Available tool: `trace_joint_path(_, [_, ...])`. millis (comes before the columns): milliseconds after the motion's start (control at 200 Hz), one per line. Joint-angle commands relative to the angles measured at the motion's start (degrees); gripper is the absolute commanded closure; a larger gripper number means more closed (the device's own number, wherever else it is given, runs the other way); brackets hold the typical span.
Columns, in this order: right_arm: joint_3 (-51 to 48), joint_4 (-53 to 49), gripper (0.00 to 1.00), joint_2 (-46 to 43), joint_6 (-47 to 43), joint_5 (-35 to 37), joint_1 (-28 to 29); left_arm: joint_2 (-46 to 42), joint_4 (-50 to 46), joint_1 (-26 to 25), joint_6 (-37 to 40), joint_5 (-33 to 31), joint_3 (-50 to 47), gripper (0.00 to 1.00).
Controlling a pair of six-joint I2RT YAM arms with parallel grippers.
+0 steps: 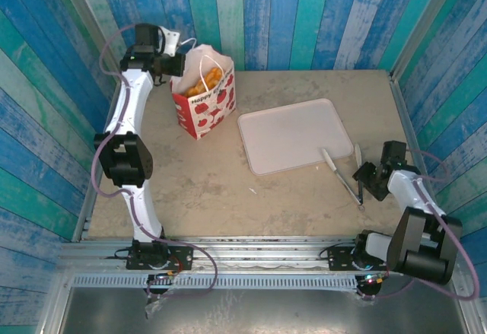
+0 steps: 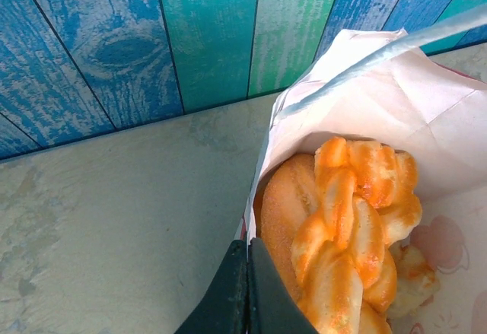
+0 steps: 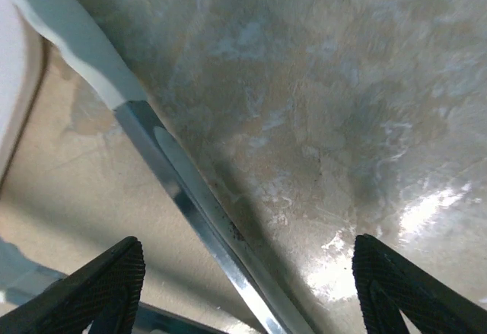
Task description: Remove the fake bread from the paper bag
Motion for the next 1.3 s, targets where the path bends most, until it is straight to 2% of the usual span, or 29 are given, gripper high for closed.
trace_joint_path(0, [0.95,1.86,0.32,2.99,-1.06,-1.68,0.4,-3.11,3.44,0.05,-0.29,1.32,1.76,1.0])
trace_joint_path(140, [2.32,2.39,0.38,5.67,-0.72,-0.63,1.65,-3.1,2.73,0.05,-0.07,1.4,2.2,1.0])
trace_joint_path(311, [3.5,1.45,0.66,7.62,-0.27,1.57,2.93,-3.74,2.55,0.05,-0.25,1.85,1.85,1.0])
trace_joint_path(626, [5.55,-3.15,0.98,5.22,-1.22,8.29,5.52,-3.89,1.78,0.03,-0.65,1.22,1.5,0.99])
trace_joint_path(816, [6.61,-6.2,0.99,-0.13,-2.94,10.63,7.19,-4.2,2.15,0.12,-0.51,1.0,1.32,1.0])
trace_joint_path(1082, [9.64,-9.46,0.99,-5.62,-3.12,12.81,16.56,-5.99,2.43,0.0,1.05,-0.94,2.98,1.0])
trace_joint_path(1297, [10.97,-10.09,0.99,-4.78,-3.33,12.0,24.28,-6.84,4.38,0.05,3.56,-1.6,3.74,1.0])
